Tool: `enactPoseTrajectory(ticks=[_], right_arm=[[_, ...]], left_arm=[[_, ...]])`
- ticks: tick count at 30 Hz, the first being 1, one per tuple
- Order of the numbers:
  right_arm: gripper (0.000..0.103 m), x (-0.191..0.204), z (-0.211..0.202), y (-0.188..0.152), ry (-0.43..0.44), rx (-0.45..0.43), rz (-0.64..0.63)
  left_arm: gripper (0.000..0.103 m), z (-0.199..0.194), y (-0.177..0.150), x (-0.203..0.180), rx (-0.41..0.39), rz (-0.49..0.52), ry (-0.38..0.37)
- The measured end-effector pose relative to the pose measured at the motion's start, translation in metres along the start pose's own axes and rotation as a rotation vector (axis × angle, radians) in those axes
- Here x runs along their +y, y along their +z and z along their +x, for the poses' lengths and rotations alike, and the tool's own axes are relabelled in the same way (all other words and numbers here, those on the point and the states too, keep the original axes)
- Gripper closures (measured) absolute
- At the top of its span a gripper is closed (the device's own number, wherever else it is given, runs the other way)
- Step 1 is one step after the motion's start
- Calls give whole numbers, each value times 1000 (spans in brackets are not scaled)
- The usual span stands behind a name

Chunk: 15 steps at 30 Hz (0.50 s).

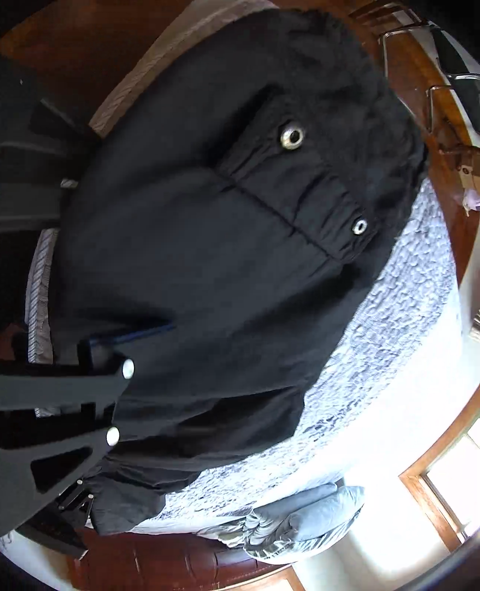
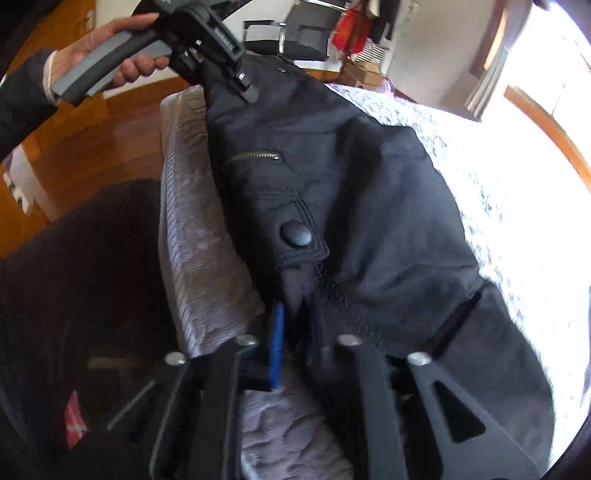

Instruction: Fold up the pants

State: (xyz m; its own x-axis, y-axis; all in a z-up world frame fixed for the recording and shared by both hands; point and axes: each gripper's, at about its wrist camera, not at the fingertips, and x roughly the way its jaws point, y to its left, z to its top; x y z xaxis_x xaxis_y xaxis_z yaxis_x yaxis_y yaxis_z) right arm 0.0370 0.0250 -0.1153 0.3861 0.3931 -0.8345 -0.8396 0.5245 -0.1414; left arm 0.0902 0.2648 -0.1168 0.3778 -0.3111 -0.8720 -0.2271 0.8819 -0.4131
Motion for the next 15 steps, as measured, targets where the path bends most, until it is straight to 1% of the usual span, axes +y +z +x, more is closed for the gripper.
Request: enactPoseTrajectory(ticks=[1, 3, 4, 6, 8, 10, 11, 12, 13, 14, 15], right_arm=[[43, 1, -2, -3, -16, 4, 29], [46, 1, -16, -7, -22, -18, 76], [46, -2, -28, -13, -14, -41, 122], [46, -14, -55, -29, 0, -78, 265], [45, -35, -84, -51, -1, -115, 449], [40, -60, -120, -83, -41, -156, 664], [38, -73, -137, -102, -71, -176, 779], [36, -86, -156, -125, -112, -186, 906], [31, -102, -174, -153, -161, -189, 1070], [27, -115, -189, -181, -186, -197, 1229], [23, -126, -199, -205, -192, -206, 1363]], left_arm=[[83, 3, 0, -1, 3, 6, 11], [87, 9, -2, -2, 3, 10, 22], [87, 9, -3, -3, -3, 11, 24], [87, 10, -6, -4, -20, 14, 23], [87, 10, -8, -2, -30, 7, 15], [87, 10, -12, 0, -32, 3, 11], [87, 10, -13, 1, -35, 1, 9], [87, 10, -11, 0, -36, 1, 10], [86, 10, -12, -1, -36, 3, 12], [86, 11, -12, -2, -35, 4, 15], [86, 11, -11, -1, -34, 2, 15]])
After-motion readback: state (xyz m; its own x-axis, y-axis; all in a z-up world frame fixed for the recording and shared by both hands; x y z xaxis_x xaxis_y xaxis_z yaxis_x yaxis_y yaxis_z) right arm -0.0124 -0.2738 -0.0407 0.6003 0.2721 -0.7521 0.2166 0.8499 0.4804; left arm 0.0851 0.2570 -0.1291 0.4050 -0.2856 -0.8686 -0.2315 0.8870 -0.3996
